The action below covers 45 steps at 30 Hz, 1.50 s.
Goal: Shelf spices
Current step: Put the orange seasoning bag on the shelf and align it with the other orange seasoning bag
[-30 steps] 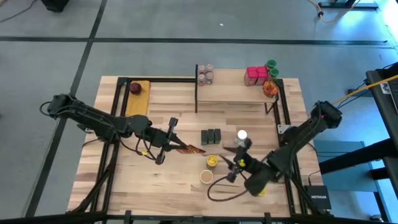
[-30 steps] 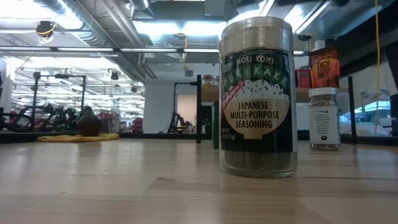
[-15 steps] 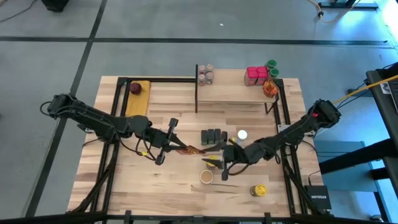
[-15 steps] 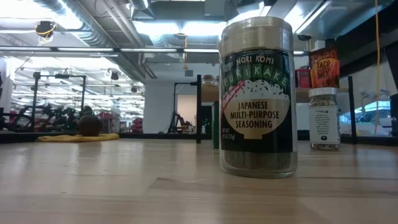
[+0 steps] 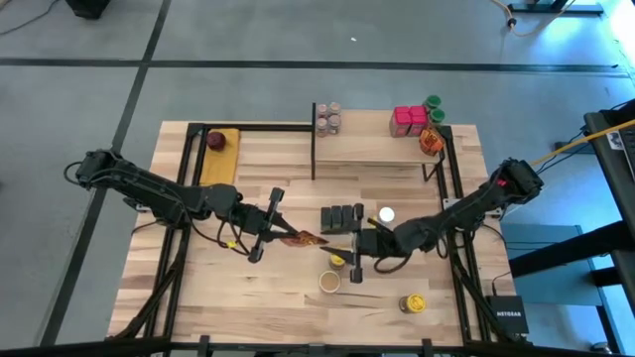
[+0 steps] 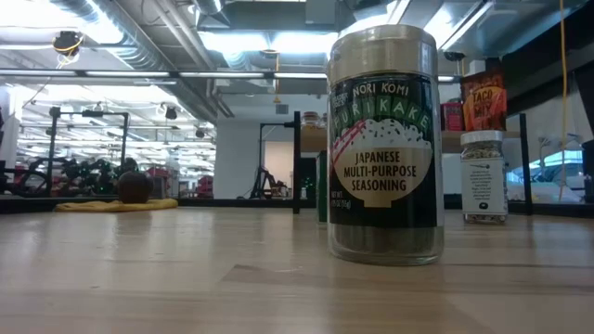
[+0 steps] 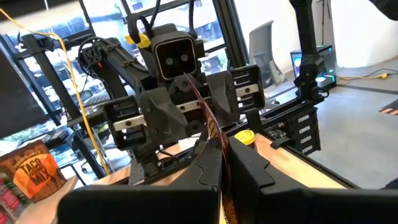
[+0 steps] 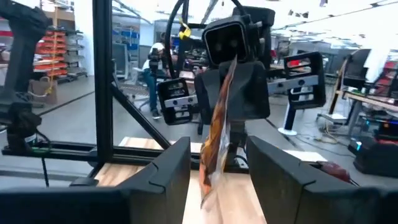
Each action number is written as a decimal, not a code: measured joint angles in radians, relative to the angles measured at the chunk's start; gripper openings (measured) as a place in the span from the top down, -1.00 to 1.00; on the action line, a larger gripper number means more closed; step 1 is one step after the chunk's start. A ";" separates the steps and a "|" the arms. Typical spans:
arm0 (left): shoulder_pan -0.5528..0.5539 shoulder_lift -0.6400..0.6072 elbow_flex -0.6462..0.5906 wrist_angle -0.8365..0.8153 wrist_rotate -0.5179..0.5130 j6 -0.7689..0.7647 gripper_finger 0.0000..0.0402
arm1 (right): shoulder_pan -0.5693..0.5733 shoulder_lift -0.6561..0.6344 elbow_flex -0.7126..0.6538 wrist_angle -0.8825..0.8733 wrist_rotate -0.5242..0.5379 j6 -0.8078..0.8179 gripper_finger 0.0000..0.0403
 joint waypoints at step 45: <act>0.009 -0.294 0.001 -0.609 -0.402 -0.161 0.25 | -0.066 -0.312 0.113 -0.747 0.584 -0.027 0.95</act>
